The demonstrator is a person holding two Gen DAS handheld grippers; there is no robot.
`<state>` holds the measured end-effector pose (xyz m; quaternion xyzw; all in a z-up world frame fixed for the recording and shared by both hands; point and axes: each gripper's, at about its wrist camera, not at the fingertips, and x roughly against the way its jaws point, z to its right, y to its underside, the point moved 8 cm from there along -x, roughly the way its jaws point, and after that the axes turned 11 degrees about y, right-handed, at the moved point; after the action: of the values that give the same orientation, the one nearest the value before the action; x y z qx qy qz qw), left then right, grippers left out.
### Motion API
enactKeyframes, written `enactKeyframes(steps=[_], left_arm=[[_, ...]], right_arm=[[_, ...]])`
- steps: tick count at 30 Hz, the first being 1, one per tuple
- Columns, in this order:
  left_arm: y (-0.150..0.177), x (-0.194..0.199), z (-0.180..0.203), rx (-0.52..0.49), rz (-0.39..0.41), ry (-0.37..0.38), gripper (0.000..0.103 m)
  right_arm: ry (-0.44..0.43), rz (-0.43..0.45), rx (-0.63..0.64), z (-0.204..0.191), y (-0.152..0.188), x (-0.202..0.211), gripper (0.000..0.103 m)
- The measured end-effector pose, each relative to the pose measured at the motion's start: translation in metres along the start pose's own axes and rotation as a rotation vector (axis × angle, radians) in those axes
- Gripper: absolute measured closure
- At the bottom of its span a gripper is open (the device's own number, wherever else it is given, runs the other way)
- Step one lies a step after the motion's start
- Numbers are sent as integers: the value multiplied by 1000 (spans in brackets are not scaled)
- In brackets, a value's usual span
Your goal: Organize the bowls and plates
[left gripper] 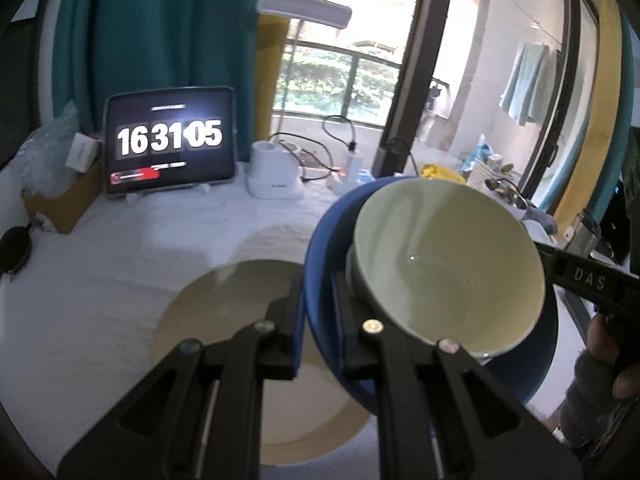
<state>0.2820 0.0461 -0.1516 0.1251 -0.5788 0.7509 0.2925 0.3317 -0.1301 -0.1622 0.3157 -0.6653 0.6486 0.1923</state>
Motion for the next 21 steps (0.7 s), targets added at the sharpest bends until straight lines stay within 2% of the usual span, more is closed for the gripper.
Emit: enactKeyframes(steps=[8,21], left_arm=[[1,14,-38,44,13,-49,93],[16,10,-88,90,-46,-143,93]], right_arm=[[-38,2,53,-41,-5,-10,95],[-129,-108,58,-85,13,-57,95]])
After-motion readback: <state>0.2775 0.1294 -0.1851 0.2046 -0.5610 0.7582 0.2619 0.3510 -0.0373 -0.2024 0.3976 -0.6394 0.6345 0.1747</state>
